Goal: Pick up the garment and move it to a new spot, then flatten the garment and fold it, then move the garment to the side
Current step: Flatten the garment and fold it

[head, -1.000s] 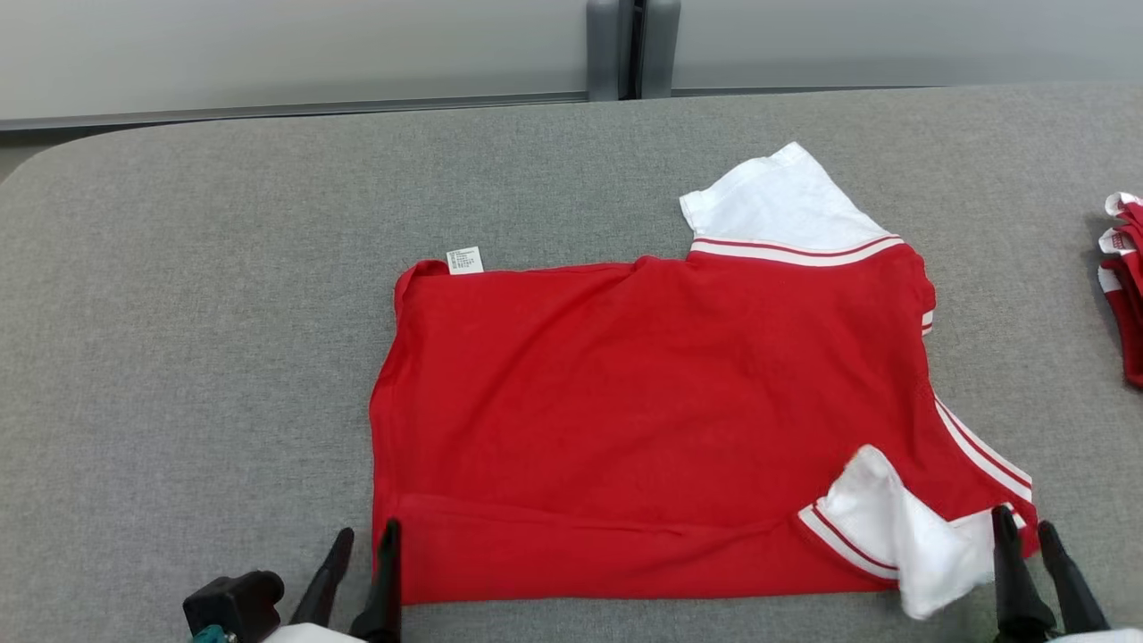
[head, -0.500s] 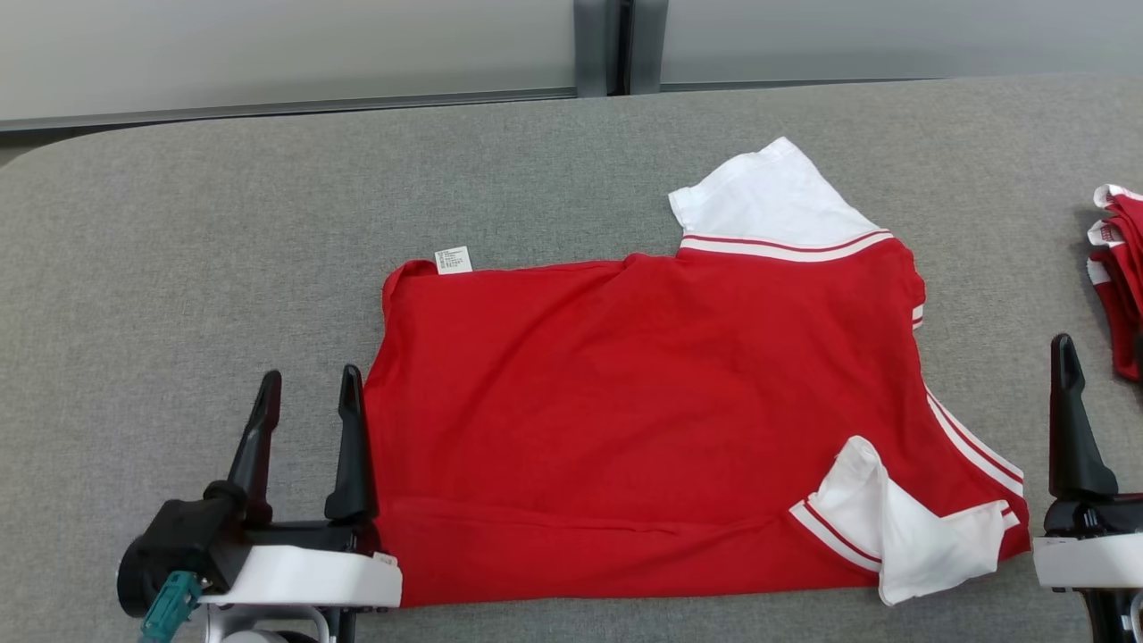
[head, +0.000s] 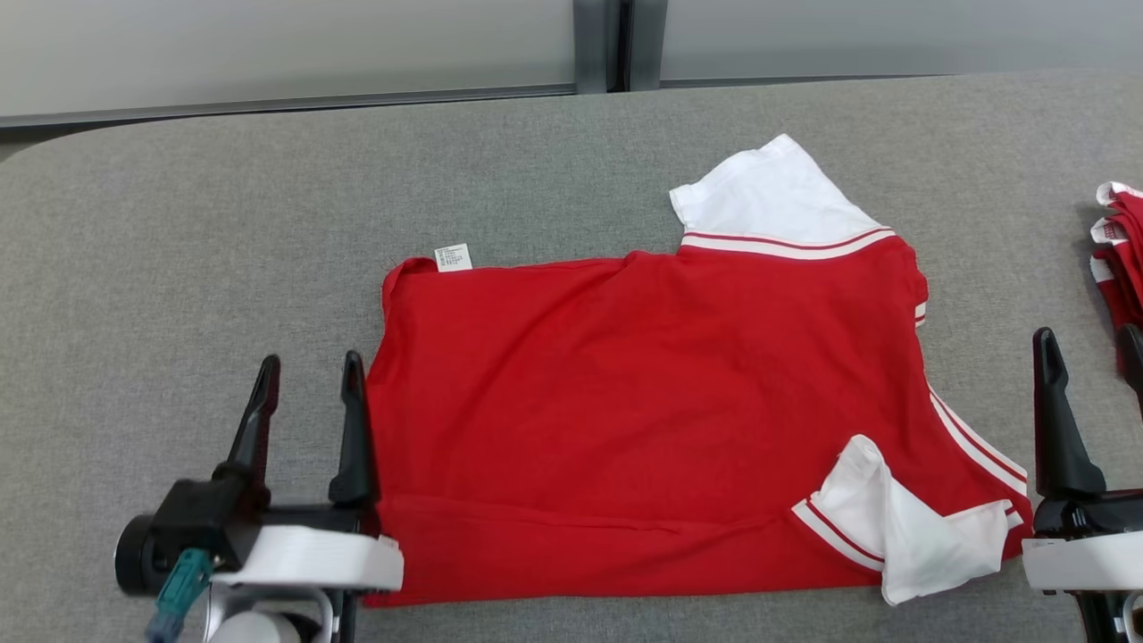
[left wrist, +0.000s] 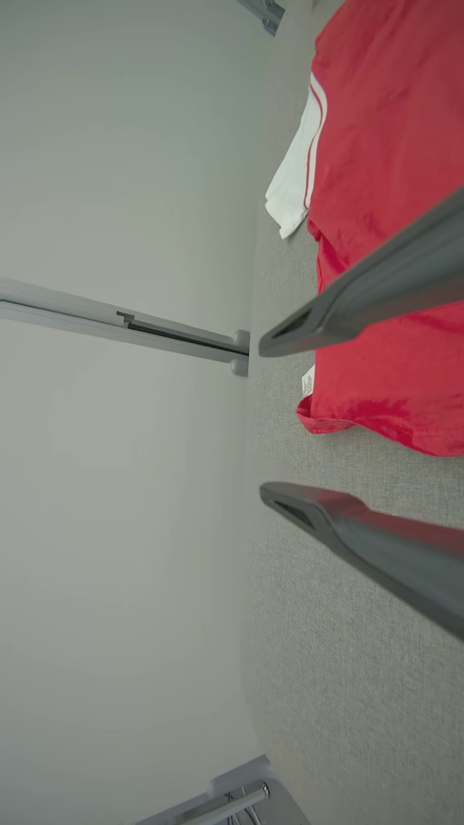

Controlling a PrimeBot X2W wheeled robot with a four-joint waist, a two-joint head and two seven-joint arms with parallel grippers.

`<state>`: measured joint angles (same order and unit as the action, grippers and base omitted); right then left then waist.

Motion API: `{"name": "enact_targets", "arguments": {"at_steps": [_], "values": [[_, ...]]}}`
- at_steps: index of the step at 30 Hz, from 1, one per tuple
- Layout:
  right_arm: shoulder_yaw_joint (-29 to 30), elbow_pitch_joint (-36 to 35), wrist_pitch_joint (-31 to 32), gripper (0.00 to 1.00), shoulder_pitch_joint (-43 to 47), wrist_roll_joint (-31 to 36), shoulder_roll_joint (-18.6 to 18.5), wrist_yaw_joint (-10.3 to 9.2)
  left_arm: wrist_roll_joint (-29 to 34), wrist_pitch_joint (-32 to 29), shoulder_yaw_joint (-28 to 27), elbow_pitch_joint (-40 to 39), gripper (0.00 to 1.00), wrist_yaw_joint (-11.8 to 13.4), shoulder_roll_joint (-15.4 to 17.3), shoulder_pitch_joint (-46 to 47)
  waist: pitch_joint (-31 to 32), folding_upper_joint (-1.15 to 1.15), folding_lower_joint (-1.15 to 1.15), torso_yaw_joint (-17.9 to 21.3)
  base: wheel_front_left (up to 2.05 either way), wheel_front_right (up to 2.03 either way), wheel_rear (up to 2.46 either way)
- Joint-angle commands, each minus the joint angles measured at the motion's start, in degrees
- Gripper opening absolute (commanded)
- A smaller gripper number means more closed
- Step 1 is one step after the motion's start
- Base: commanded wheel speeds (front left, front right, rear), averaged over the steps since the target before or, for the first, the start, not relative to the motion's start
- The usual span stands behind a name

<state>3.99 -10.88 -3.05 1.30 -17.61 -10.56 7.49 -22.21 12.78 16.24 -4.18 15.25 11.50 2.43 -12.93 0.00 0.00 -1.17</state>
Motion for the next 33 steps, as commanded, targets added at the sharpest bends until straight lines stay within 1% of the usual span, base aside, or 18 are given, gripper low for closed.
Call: {"name": "enact_targets", "arguments": {"at_steps": [1, 3, 4, 7, 10, 15, 18, 21, 22, 23, 24, 29, 33], "values": [[0.4, -0.4, 0.2, 1.00, 0.3, 0.0, 0.0, 0.00, 0.2, -0.6, 0.5, 0.7, 1.00, -0.9, 0.3, 3.2, -0.6, 0.00, 0.00, -0.3, 0.00, 0.00, 0.00], [0.5, -0.6, 0.5, 1.00, -0.1, -0.4, 0.0, 0.00, -0.1, -1.7, 1.5, 2.2, 1.00, -2.4, 0.2, 6.4, -1.6, 0.00, 0.00, -0.6, 0.00, 0.00, 0.00], [0.5, -0.6, 0.5, 1.00, -0.1, -0.4, 0.0, 0.00, -0.1, -1.7, 1.5, 2.2, 1.00, -2.4, 0.2, 6.4, -1.6, 0.00, 0.00, -0.6, 0.00, 0.00, 0.00], [0.0, -0.9, 0.8, 1.00, -1.2, -0.6, 0.0, 0.00, -1.3, -4.4, 2.7, 6.9, 1.00, -5.3, -0.5, 13.5, -3.6, 0.00, 0.00, -0.5, 0.00, 0.00, 0.00], [-1.1, -0.7, 0.9, 1.00, -2.7, -1.1, -0.3, 0.00, -2.8, -6.8, 3.0, 14.3, 1.00, -8.0, -1.0, 20.9, -6.1, 0.00, 0.00, 0.5, 0.00, 0.00, 0.00], [-3.0, 1.3, 0.2, 1.00, -5.0, -2.2, -0.9, 0.00, -5.6, -10.2, 2.4, 29.4, 1.00, -11.9, -1.4, 31.0, -9.2, 0.00, 0.00, 2.2, 0.00, 0.00, 0.00], [-3.8, 2.8, -0.6, 1.00, -5.8, -2.6, -1.2, 0.00, -6.9, -11.5, 2.1, 37.1, 1.00, -13.6, -1.6, 34.9, -10.1, 0.00, 0.00, 2.9, 0.00, 0.00, 0.00], [-4.1, 4.1, -1.1, 1.00, -6.5, -3.1, -1.2, 0.00, -7.9, -12.7, 1.8, 43.2, 1.00, -14.7, -1.7, 37.6, -10.4, 0.00, 0.00, 3.2, 0.00, 0.00, 0.00], [-4.3, 4.5, -1.2, 1.00, -6.7, -3.1, -1.3, 0.00, -8.1, -12.8, 1.7, 44.8, 0.90, -15.0, -1.8, 38.3, -10.4, 0.00, 0.00, 3.3, 0.00, 0.00, 0.00], [-4.3, 4.9, -1.2, 1.00, -6.8, -3.1, -1.3, 0.00, -8.4, -12.9, 1.6, 46.1, 0.71, -15.3, -2.0, 39.0, -10.5, 0.00, 0.00, 3.4, 0.00, 0.00, 0.00], [-4.4, 5.3, -1.2, 1.00, -6.9, -3.3, -1.4, 0.00, -8.7, -12.9, 1.6, 47.4, 0.00, -15.8, -2.2, 39.4, -10.4, 0.00, 0.00, 3.4, 0.00, 0.00, 0.00], [-4.0, 7.0, -1.3, 1.00, -8.5, -4.2, -2.5, 0.00, -9.1, -10.6, 1.7, 51.0, 0.00, -17.4, -2.3, 41.6, -10.3, 0.00, 0.00, 3.4, 0.00, 0.00, 0.00], [-3.6, 9.9, -1.1, 1.00, -12.5, -5.3, -4.9, 0.00, -9.5, -8.4, 1.6, 52.1, 0.00, -17.9, -3.1, 42.8, -10.8, 0.00, 0.00, 2.8, 0.00, 0.00, 0.00]]}}
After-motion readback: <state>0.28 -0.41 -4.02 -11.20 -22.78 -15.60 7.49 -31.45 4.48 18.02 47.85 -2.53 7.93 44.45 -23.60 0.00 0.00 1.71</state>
